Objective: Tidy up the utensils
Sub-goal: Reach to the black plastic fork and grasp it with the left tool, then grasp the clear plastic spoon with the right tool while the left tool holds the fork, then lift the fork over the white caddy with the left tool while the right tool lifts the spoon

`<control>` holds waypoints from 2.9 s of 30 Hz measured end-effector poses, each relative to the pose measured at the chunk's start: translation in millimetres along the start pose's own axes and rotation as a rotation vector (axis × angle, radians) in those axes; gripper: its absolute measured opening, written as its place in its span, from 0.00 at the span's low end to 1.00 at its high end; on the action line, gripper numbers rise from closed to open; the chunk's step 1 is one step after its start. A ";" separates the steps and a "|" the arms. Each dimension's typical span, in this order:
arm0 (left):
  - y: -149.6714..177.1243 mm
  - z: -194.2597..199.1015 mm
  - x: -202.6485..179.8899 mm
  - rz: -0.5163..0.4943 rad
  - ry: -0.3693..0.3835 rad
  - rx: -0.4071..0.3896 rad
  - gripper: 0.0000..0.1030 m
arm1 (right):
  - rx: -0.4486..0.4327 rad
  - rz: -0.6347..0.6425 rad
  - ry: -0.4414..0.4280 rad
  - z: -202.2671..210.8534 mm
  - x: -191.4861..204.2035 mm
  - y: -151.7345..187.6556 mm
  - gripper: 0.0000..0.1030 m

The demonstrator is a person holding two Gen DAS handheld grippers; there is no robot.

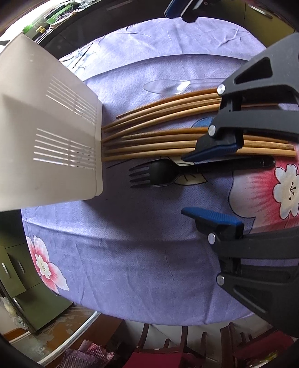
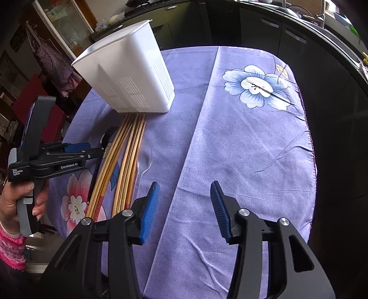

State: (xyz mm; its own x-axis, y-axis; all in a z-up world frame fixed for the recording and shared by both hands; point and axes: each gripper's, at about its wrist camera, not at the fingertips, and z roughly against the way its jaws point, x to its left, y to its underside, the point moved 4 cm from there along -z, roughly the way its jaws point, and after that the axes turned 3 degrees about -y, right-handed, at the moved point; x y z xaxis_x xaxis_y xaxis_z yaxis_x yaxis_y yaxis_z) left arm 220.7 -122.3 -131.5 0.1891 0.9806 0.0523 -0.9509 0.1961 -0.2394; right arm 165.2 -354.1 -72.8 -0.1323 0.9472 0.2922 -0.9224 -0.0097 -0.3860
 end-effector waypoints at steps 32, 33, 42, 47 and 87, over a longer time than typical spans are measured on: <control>-3.0 11.9 33.2 0.002 -0.054 -0.076 0.08 | 0.195 0.103 0.032 -69.7 67.0 9.5 0.25; -1.9 11.0 41.5 0.003 -0.048 -0.079 0.08 | 0.202 0.106 0.034 -72.4 70.4 10.0 0.25; 7.7 20.5 49.0 0.003 -0.021 -0.105 0.08 | 0.250 0.105 0.141 -95.3 80.6 2.2 0.20; 4.1 18.6 54.9 -0.001 -0.014 -0.111 0.08 | 0.267 0.113 0.167 -106.7 89.5 -2.3 0.15; -163.5 188.1 8.7 0.096 0.154 -0.905 0.08 | -0.863 0.182 0.061 103.7 126.7 -189.9 0.09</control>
State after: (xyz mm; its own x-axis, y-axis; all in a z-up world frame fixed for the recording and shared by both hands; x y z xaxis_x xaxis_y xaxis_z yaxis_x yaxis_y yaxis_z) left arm 331.6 -146.7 90.5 0.2115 0.9699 -0.1205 -0.4225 -0.0204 -0.9061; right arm 286.0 -265.5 128.3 -0.2080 0.9703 0.1239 -0.2898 0.0598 -0.9552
